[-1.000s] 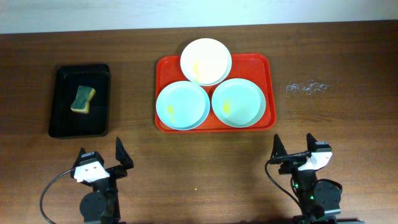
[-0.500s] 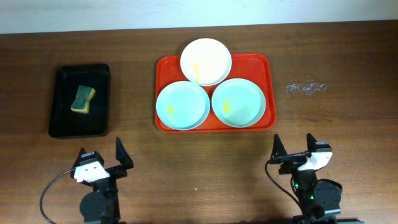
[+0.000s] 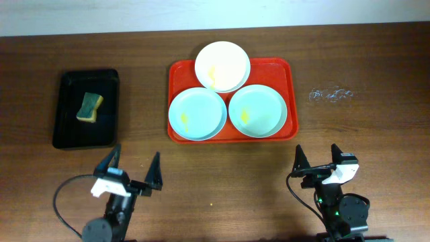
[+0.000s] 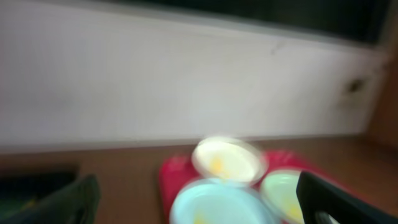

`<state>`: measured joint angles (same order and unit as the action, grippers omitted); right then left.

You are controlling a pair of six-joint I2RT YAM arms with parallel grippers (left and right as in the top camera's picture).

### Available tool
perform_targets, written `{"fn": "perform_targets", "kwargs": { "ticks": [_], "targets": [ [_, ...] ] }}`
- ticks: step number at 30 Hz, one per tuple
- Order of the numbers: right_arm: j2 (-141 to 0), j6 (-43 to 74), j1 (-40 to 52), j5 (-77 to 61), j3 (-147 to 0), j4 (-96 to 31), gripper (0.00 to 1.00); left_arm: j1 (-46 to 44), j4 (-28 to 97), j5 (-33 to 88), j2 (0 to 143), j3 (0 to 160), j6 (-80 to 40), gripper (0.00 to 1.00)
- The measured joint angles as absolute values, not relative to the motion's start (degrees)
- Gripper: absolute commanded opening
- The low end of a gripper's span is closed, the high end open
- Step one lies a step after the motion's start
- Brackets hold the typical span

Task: Clean dirty plates on tray and stack at the side
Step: 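Reach the left gripper into the black tray and grasp the sponge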

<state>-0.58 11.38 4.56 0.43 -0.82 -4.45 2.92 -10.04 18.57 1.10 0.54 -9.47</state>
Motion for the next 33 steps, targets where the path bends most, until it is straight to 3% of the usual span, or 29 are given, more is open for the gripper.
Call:
{"fn": "perform_targets", "kwargs": {
  "ticks": [3, 6, 9, 13, 17, 21, 25, 29, 33],
  "targets": [
    [-0.6, 11.4, 4.6, 0.4, -0.8, -4.4, 0.99, 2.9, -25.8, 26.8, 1.1, 0.6, -9.7, 0.99],
    [-0.6, 11.3, 4.6, 0.4, -0.8, -4.5, 0.99, 2.9, -25.7, 28.6, 1.1, 2.0, -9.7, 0.99],
    [-0.6, 11.4, 4.6, 0.4, -0.8, -4.4, 0.99, 2.9, -13.7, 26.3, 6.0, 10.9, -9.4, 0.99],
    [-0.6, 11.4, 4.6, 0.4, -0.8, -4.5, 0.99, 2.9, 11.5, 25.8, 31.5, 35.7, -3.9, 0.99],
    [-0.6, 11.4, 4.6, 0.4, -0.8, -4.4, 0.99, 2.9, 17.6, 35.4, 53.2, 50.5, -0.8, 0.99],
    [-0.6, 11.4, 4.6, 0.4, -0.8, -4.4, 0.99, 2.7, 42.0, 25.4, 70.3, 72.9, -1.8, 0.99],
    [-0.6, 11.4, 4.6, 0.4, -0.8, -4.5, 0.99, 3.2, 43.5, 16.3, 80.5, 78.2, -2.6, 0.99],
    [-0.6, 11.4, 4.6, 0.4, -0.8, -4.4, 0.99, 10.8, 42.2, 4.7, 88.4, 78.2, -16.4, 0.99],
    [-0.6, 11.4, 4.6, 0.4, -0.8, -4.4, 0.99, 15.9, 40.2, -1.2, 95.2, 78.3, -21.2, 0.99]
  ]
}}
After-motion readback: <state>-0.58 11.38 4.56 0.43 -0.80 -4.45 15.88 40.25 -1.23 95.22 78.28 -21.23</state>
